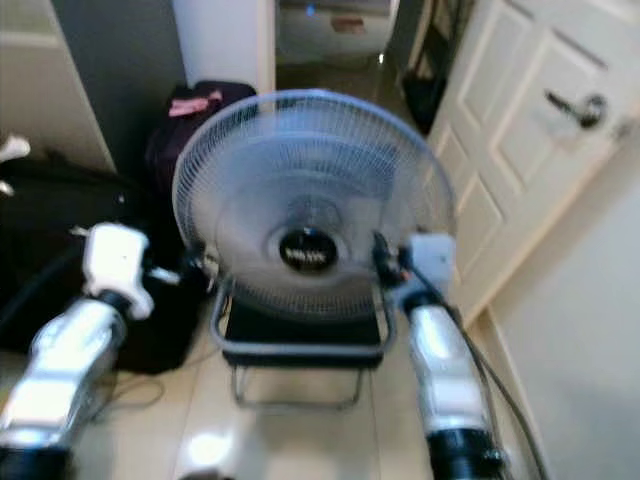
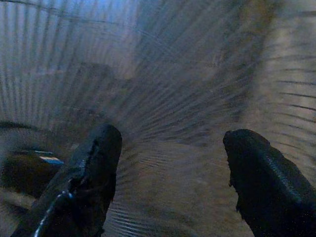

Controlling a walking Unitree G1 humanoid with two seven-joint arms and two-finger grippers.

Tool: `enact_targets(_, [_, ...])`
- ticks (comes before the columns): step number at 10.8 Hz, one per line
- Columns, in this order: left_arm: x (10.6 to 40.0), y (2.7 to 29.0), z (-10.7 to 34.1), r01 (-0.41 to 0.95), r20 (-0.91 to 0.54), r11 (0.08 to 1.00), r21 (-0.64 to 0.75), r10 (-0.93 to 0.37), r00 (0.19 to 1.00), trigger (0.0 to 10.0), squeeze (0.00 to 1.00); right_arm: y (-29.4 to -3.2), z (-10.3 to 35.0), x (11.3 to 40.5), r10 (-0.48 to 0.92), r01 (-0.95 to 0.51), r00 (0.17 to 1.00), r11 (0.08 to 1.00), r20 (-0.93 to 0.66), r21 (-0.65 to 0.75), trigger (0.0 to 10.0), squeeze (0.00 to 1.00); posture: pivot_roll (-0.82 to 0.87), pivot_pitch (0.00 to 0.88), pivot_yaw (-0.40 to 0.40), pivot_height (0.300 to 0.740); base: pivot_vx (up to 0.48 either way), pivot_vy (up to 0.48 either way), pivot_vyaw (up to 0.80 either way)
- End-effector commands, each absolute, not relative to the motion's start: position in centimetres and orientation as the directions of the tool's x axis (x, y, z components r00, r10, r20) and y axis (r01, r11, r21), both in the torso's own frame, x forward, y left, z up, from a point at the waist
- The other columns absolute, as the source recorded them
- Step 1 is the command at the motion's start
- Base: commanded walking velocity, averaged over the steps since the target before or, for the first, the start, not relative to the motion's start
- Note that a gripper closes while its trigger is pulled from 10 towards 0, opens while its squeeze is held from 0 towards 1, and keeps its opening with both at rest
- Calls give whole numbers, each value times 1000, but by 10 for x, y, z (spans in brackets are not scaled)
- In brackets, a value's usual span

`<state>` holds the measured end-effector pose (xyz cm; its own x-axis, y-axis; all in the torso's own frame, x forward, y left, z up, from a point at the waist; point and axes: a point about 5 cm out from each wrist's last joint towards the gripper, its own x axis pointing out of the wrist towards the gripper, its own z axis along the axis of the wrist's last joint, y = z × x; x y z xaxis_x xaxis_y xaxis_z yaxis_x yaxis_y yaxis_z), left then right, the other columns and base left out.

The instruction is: Clean up the room

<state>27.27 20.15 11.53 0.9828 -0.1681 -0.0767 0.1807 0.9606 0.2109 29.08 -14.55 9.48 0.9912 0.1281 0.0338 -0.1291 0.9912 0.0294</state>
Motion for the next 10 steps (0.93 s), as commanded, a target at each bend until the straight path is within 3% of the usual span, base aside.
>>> enact_targets(1, [271,199,116,188,-73,961,204,-177,982,10000,588,-152,94,287,122,-123,992,992,35,18,10000,0,-53,0,-56,740,0,0,0])
enact_targets(10, [262,200,117,202,-81,952,232,-188,979,10000,588,-154,89,281,84,-84,996,996,1,-3,10000,0,-33,0,-64,740,0,0,0])
